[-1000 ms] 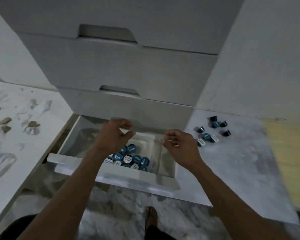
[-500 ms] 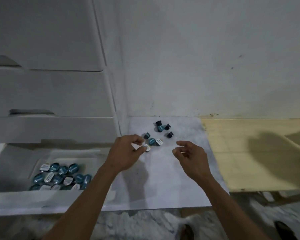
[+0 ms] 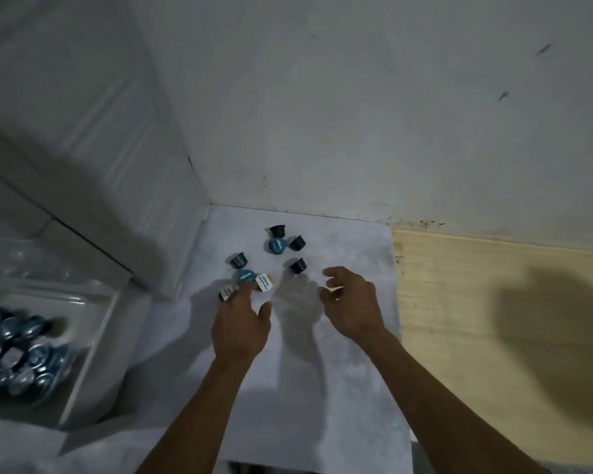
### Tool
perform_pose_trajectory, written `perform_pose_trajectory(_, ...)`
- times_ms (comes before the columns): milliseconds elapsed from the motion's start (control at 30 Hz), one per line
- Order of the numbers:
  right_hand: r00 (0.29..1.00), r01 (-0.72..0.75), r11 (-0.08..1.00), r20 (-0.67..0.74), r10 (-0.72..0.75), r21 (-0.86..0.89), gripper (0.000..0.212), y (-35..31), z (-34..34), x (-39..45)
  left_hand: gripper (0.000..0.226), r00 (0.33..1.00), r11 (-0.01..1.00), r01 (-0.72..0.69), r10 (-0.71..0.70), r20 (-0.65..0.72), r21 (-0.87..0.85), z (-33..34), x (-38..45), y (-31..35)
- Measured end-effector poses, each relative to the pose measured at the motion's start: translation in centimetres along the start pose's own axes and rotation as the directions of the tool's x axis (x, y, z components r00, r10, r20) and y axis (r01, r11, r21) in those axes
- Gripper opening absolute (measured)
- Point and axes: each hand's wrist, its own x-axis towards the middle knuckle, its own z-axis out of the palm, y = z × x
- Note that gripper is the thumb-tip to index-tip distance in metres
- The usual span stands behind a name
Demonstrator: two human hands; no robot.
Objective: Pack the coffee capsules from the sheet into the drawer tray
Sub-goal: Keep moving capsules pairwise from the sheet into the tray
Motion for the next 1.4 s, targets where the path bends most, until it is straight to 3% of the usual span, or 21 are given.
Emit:
perform_pose_trajectory(133,0.996,0.074,0.994,0.049,-0.07,-0.079,0.044,1.3,3.5,3.9,0.054,0.995,0.996,0.07,-0.073,-0.067,-0.05,4.5,0.9,-1.0)
perform_pose_trajectory(267,0.988,0.151,0.973,0.055,-0.143,-0.172,0.052,2.4,6.5,6.2,0.046,0.983,0.99,0.104,-0.117,-0.144,-0.091,7.1,1.6,-1.5)
perform_pose_trajectory(433,0.977,0.208,0.947,0.0,-0.215,-0.246,0.042,3.9,8.7,7.5,0.04,0.97,0.991,0.085,-0.107,-0.219,-0.106,8.6,2.5,-2.5)
perform_pose_trajectory(667,0.933,0.293,0.946,-0.176,-0.315,-0.142,0.021,5.4,9.7,7.4,0.039,0.945,0.999,0.015,-0.023,-0.327,-0.03,9.4,3.0,-3.2)
perform_pose_trajectory(833,0.89,0.378,0.922,-0.245,-0.385,-0.076,0.027,7.3,10.0,6.6,0.038,0.911,0.997,-0.079,0.067,-0.407,-0.014,10.2,3.2,-4.2)
perform_pose_trajectory(1067,0.809,0.478,0.866,-0.311,-0.498,-0.144,0.026,8.4,10.7,6.7,0.035,0.869,0.987,-0.147,0.102,-0.484,-0.057,10.7,3.4,-4.4)
perform_pose_trajectory(1167,0.822,0.461,0.88,-0.32,-0.471,-0.112,0.023,8.4,10.6,6.5,0.03,0.871,0.968,-0.198,0.103,-0.48,-0.151,10.2,2.9,-4.2)
perform_pose_trajectory(1400,0.899,0.368,0.929,-0.243,-0.364,-0.027,0.025,4.7,7.9,2.0,0.025,0.9,0.943,-0.154,0.011,-0.437,-0.295,3.7,-1.5,-2.1)
